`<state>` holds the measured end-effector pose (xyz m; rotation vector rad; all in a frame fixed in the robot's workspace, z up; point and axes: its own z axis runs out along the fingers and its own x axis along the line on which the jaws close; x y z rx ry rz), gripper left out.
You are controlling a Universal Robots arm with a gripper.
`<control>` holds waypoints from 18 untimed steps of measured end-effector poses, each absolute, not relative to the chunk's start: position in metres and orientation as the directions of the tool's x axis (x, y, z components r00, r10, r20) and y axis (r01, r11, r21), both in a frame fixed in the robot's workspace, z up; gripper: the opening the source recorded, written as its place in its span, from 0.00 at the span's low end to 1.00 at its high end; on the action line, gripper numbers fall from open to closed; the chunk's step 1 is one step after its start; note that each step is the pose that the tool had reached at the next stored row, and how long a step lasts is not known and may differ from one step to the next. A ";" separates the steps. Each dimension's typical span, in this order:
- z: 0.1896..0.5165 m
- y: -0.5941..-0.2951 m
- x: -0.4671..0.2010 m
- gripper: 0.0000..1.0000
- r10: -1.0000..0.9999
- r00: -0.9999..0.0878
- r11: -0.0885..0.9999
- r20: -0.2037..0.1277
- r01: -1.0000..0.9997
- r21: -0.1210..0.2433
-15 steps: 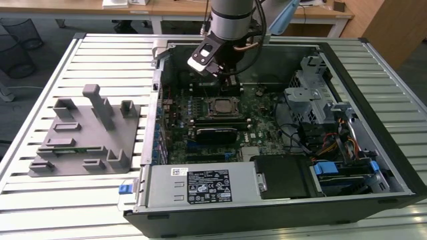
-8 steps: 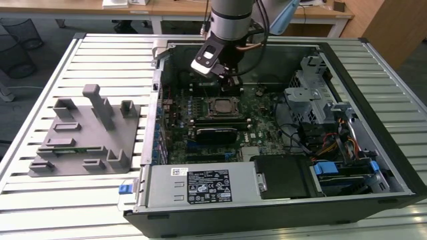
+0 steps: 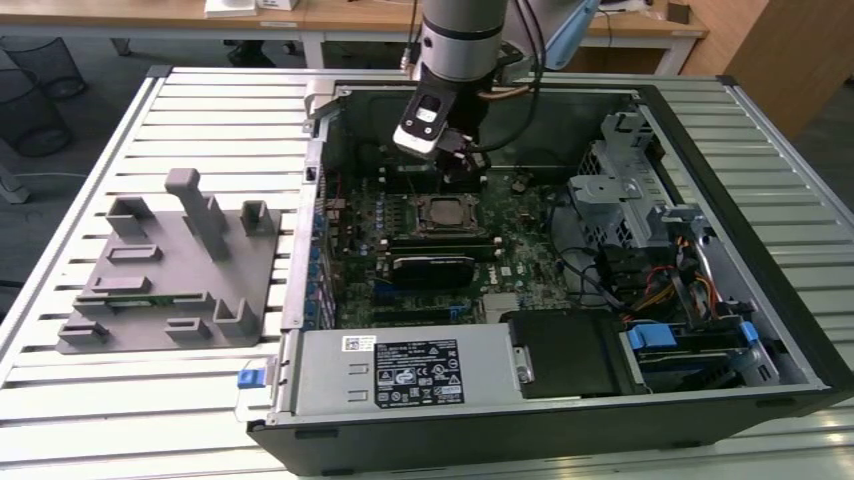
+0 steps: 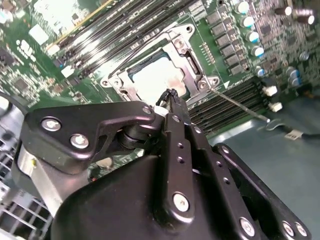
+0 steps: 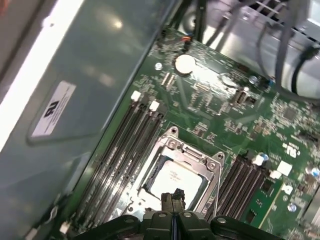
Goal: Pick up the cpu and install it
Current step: 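Install the first cpu locking lever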
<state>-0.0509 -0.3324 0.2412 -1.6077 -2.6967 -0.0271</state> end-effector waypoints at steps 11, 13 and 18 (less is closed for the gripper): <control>0.241 -0.332 -0.051 0.11 0.768 -0.641 0.641 0.011 0.768 0.012; 0.240 -0.332 -0.051 0.11 0.743 -0.669 0.669 0.011 0.743 0.012; 0.240 -0.332 -0.051 0.11 0.680 -0.733 0.733 0.011 0.680 0.012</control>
